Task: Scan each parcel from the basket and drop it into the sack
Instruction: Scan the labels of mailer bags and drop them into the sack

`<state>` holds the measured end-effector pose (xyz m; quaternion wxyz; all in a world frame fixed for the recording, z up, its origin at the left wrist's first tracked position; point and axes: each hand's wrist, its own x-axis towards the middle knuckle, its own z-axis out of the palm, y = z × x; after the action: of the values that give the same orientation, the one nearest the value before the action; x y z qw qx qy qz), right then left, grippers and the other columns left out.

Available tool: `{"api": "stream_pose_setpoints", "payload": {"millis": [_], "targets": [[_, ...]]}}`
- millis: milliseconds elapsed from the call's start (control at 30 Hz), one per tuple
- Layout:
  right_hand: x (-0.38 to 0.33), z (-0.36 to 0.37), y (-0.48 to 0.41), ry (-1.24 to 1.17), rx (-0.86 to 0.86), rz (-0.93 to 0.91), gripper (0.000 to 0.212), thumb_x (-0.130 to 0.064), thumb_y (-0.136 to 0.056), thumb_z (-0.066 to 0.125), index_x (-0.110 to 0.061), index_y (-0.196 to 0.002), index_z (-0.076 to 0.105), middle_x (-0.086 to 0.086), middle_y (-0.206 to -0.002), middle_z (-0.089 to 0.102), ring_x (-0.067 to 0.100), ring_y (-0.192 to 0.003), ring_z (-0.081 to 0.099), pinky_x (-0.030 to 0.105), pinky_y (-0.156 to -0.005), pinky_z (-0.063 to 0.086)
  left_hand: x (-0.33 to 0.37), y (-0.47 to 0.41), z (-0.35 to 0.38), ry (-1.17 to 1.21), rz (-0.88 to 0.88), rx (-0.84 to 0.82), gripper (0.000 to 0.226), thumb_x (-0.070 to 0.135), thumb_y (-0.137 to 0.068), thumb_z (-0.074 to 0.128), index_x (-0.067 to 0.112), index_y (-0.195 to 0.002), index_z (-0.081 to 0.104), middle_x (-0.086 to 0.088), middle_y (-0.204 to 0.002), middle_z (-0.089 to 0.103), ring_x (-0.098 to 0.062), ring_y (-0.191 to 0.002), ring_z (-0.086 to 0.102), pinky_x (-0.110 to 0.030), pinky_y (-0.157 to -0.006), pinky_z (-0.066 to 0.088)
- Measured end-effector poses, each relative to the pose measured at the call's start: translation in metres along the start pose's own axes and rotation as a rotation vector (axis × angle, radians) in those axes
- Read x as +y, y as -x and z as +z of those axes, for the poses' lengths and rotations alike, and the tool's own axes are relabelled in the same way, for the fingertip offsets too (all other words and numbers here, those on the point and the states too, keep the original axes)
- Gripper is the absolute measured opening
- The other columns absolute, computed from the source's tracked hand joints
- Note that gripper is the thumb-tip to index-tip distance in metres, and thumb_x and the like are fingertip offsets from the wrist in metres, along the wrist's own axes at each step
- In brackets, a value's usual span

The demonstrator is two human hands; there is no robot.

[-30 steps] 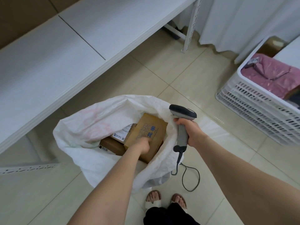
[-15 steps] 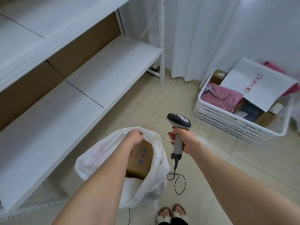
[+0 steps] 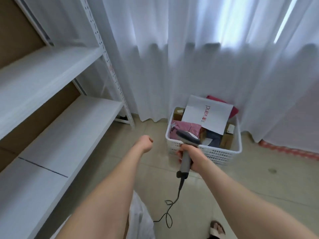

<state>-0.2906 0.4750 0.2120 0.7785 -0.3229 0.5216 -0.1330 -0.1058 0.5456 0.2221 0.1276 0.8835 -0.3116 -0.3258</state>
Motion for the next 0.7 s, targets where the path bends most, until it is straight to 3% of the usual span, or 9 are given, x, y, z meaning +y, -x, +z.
{"api": "stream_pose_setpoints", "payload": {"millis": [100,200,333,433,600,700], "targets": [[-0.044,-0.039,-0.02,-0.019,0.008,-0.008,0.003,-0.002,-0.085,0.058,-0.004,-0.087,0.057,0.009,-0.066,0.062,0.019,-0.057,0.056,0.036,-0.071,0.05,0.064,-0.028,0.008,0.013,0.048,0.004,0.034,0.007,-0.095,0.041,0.01,-0.122,0.062,-0.01,-0.132,0.057,-0.027,-0.122,0.052,-0.031,-0.102,0.04],[-0.095,-0.084,-0.053,-0.095,0.019,-0.02,0.004,0.0,-0.086,0.057,-0.004,-0.085,0.057,0.011,-0.068,0.062,0.019,-0.058,0.056,0.039,-0.075,0.05,0.138,-0.062,0.02,0.016,0.093,0.001,0.028,0.005,-0.094,0.041,0.011,-0.103,0.067,-0.012,-0.118,0.06,-0.026,-0.11,0.054,-0.027,-0.092,0.04],[-0.15,-0.14,-0.097,-0.168,0.068,-0.034,0.009,0.004,-0.082,0.058,-0.004,-0.085,0.059,0.012,-0.069,0.065,0.019,-0.056,0.058,0.036,-0.069,0.053,0.22,-0.11,0.05,-0.029,0.131,-0.03,0.039,0.002,-0.095,0.038,0.012,-0.127,0.059,-0.007,-0.137,0.053,-0.024,-0.126,0.049,-0.029,-0.102,0.038],[-0.188,-0.169,-0.13,-0.237,0.142,-0.036,0.011,0.005,-0.083,0.056,-0.006,-0.082,0.059,0.009,-0.063,0.064,0.015,-0.049,0.058,0.033,-0.065,0.053,0.264,-0.148,0.066,-0.07,0.16,-0.07,0.046,-0.001,-0.091,0.037,0.013,-0.13,0.056,-0.007,-0.138,0.053,-0.025,-0.124,0.05,-0.032,-0.1,0.044],[-0.245,-0.205,-0.204,-0.283,0.237,-0.035,0.015,0.003,-0.082,0.059,-0.007,-0.093,0.06,0.01,-0.072,0.067,0.013,-0.055,0.061,0.035,-0.066,0.056,0.321,-0.23,0.083,-0.122,0.186,-0.116,0.044,0.004,-0.094,0.038,0.015,-0.133,0.053,-0.008,-0.14,0.05,-0.025,-0.126,0.048,-0.033,-0.103,0.042],[-0.276,-0.218,-0.254,-0.295,0.283,-0.032,0.011,0.003,-0.084,0.057,-0.006,-0.091,0.06,0.011,-0.072,0.066,0.014,-0.058,0.058,0.036,-0.067,0.055,0.351,-0.289,0.096,-0.138,0.189,-0.152,0.042,0.007,-0.094,0.042,0.015,-0.134,0.051,-0.01,-0.136,0.052,-0.026,-0.121,0.051,-0.034,-0.101,0.043]]}}
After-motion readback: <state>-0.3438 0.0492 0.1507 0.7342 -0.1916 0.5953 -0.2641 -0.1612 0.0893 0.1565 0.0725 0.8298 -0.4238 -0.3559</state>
